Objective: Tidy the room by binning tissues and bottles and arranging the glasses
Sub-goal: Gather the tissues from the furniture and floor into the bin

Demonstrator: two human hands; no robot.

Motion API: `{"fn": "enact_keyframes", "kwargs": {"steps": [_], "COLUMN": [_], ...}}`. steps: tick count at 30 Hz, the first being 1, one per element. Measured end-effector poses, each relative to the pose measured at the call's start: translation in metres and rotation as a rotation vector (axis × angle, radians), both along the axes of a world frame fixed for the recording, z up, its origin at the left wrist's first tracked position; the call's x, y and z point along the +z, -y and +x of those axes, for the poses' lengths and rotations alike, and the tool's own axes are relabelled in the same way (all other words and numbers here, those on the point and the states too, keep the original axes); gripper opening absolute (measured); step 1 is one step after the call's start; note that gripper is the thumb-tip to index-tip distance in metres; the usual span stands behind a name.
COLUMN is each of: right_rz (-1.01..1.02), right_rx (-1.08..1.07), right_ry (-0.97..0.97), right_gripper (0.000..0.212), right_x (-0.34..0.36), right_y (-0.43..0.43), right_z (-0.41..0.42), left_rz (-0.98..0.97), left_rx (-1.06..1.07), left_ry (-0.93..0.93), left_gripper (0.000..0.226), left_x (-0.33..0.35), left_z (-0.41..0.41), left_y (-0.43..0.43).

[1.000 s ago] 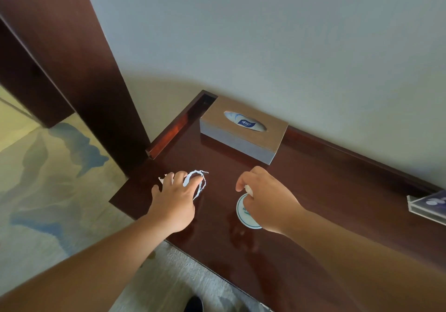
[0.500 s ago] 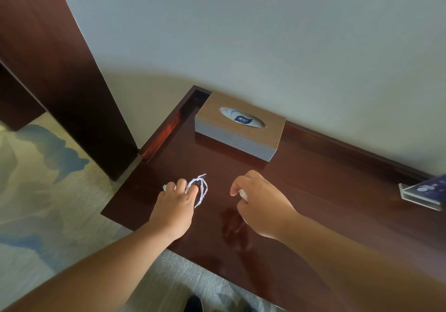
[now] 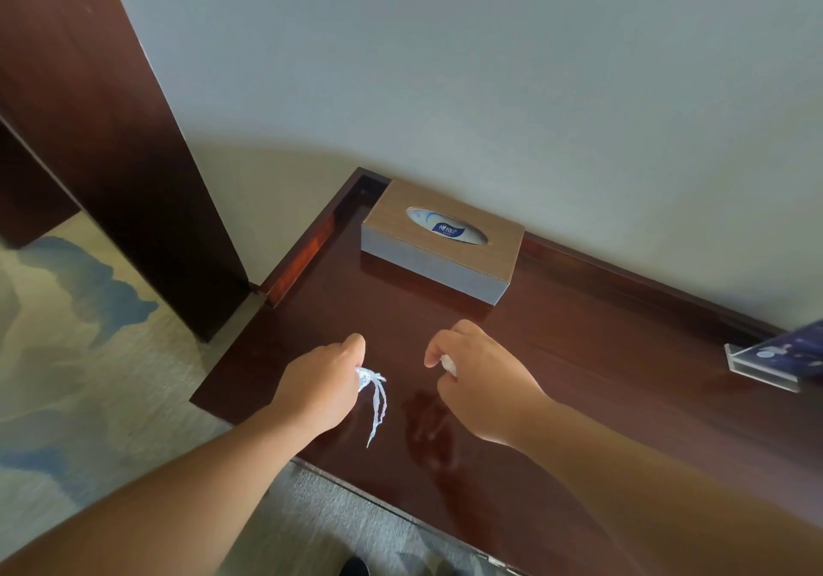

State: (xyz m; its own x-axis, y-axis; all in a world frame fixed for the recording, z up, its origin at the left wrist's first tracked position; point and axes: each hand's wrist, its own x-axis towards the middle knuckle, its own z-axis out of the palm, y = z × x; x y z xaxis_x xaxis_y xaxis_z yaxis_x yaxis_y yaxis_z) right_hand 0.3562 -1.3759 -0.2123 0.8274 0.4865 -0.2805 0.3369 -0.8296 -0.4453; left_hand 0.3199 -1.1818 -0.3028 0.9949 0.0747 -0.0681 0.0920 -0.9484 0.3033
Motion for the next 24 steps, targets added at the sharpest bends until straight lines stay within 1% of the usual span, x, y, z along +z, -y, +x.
{"fn": "enact_keyframes", "kwargs": {"steps": [2,6,11,15,17,19,22,24], "right_rz": [0.001,0.0,-0.005,-0.006,-0.006,-0.01,-0.017,-0.019], "right_rx": [0.002,-0.011,-0.044,-0.076,-0.091,-0.108,-0.145,-0.169], "right_ry": [0.002,0.02,0.058,0.077,0.084,0.091,0.088,0.084], "right_gripper": [0.029,0.029,0.028,0.027,0.028,0.028,0.028,0.027], "right_x": [0.003,0.013,0.027,0.039,0.043,0.045,0.047,0.047], "right_y": [-0.001,0.0,0.005,0.012,0.015,0.019,0.027,0.033], "right_z": [0.0,0.001,0.004,0.005,0.006,0.005,0.004,0.002], "left_rz": [-0.065,-0.082,-0.054,0.013,0.01,-0.002,-0.024,-0.046], "left_rx": [0.005,-0.009,-0.062,-0.216,-0.247,-0.246,-0.207,-0.186], "left_ry": [0.017,0.045,0.153,0.204,0.183,0.197,0.213,0.165], "left_gripper": [0.013,0.014,0.036,0.05,0.054,0.048,0.032,0.026], "left_x": [0.005,0.017,0.035,0.044,0.049,0.051,0.052,0.054], "left_z": [0.003,0.01,0.015,0.024,0.028,0.033,0.038,0.042], "left_y": [-0.002,-0.002,0.004,0.005,0.006,0.008,0.014,0.02]}}
